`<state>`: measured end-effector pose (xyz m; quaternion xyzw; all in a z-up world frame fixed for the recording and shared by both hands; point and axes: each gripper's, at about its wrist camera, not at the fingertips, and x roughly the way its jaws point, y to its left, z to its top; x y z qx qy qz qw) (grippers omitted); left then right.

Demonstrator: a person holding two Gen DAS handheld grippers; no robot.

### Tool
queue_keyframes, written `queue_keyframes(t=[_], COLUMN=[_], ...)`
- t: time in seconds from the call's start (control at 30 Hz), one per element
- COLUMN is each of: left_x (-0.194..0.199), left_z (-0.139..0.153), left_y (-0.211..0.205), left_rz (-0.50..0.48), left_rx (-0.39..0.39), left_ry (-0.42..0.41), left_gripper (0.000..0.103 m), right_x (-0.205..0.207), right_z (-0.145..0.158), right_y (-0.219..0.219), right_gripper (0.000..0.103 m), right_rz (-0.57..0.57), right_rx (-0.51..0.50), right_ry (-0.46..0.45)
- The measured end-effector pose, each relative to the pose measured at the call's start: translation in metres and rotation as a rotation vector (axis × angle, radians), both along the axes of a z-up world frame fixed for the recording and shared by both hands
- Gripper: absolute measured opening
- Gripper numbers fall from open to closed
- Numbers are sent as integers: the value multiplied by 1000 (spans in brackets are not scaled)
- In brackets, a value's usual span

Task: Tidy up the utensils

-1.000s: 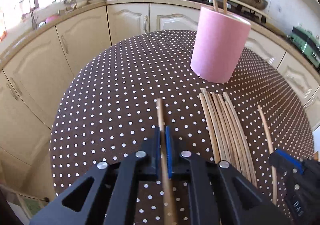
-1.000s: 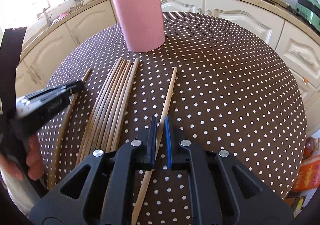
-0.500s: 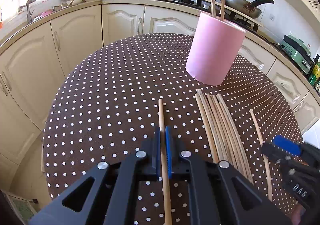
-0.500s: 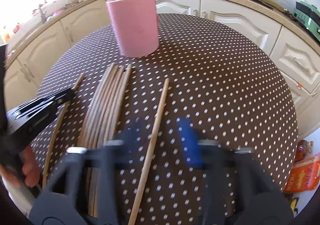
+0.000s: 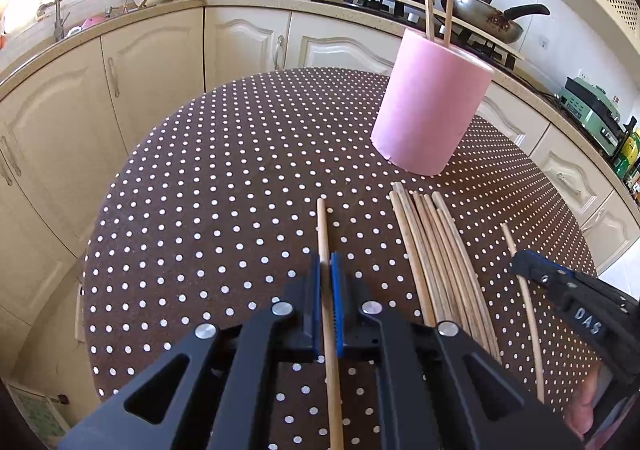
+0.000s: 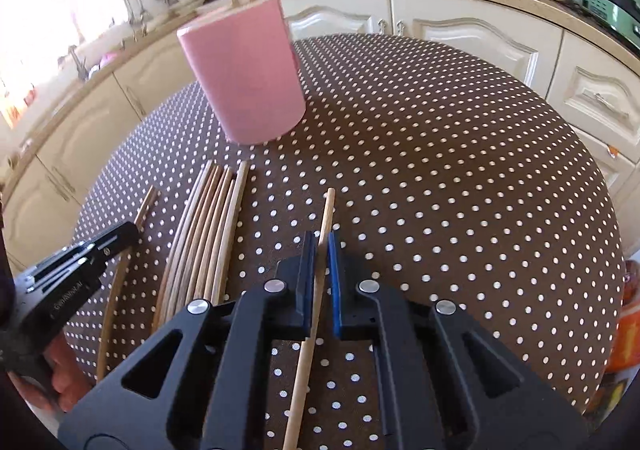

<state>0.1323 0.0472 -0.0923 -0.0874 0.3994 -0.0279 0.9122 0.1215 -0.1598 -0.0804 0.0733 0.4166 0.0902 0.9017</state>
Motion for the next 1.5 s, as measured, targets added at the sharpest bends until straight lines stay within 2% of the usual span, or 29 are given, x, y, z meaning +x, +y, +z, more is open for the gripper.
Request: queue_keyframes(t=[0.1, 0.27, 0.4, 0.53, 0.63, 0.73, 0.77, 0.8, 0.83, 0.87, 0.97, 1.07, 1.13, 1.17, 1.2, 1.23, 1.33, 1.37, 1.4, 1.5], left_x=[-5, -6, -8, -13, -16, -17, -17, -16, -16, -15, -7, 0, 0, 1, 1, 1, 4, 5, 5, 7], left_z=[9, 24, 42, 59, 69, 72, 71, 69, 67, 64, 54, 42, 36, 34, 32, 30, 25, 22, 20, 14], left_y=[2, -5, -11, -18, -23, -27, -28, -29, -29, -30, -29, -24, -20, -19, -18, -18, -18, -18, -18, -18], left_rz=[-2, -14, -40, -53, -59, -72, -79, -84, -85, -84, -67, -61, -53, -50, -51, -52, -52, -53, -54, -50], left_rx=[-39, -36, -64, -69, -58, -50, -50, -49, -44, -35, -19, -57, -54, -52, -52, -53, -52, -50, -48, -41], left_ry=[-49, -99, -151, -218, -253, -255, -247, -234, -223, -207, -140, -74, -54, -48, -41, -37, -18, -11, -5, 20], left_gripper=[6, 6, 6, 6, 6, 6, 6, 6, 6, 6, 6, 6, 6, 6, 6, 6, 6, 6, 6, 6], right_x=[-7, -16, -25, -31, -30, -18, -17, -13, -10, -12, -7, -2, 0, 0, 2, 3, 4, 4, 5, 6], right_z=[11, 32, 52, 73, 75, 64, 59, 52, 46, 40, 26, 13, 6, 3, 0, -3, -3, -2, -2, -2], right_y=[-9, -15, -27, -26, -26, -28, -29, -28, -26, -25, -22, -20, -17, -16, -16, -16, -16, -17, -18, -22], right_gripper=[7, 7, 7, 7, 7, 10, 21, 50, 67, 72, 72, 72, 71, 63, 45, 35, 33, 28, 17, 8], right_rz=[-24, -50, -52, -55, -45, -36, -35, -40, -50, -58, -70, -75, -69, -69, -63, -48, -29, -27, -32, -46], right_rx=[19, 18, 57, 27, 3, -2, -11, -34, -57, -72, -118, -158, -201, -216, -219, -208, -202, -199, -200, -192], right_ry=[-55, -139, -208, -281, -275, -203, -176, -147, -132, -132, -92, -55, -30, -18, -1, 16, 14, 14, 13, 14])
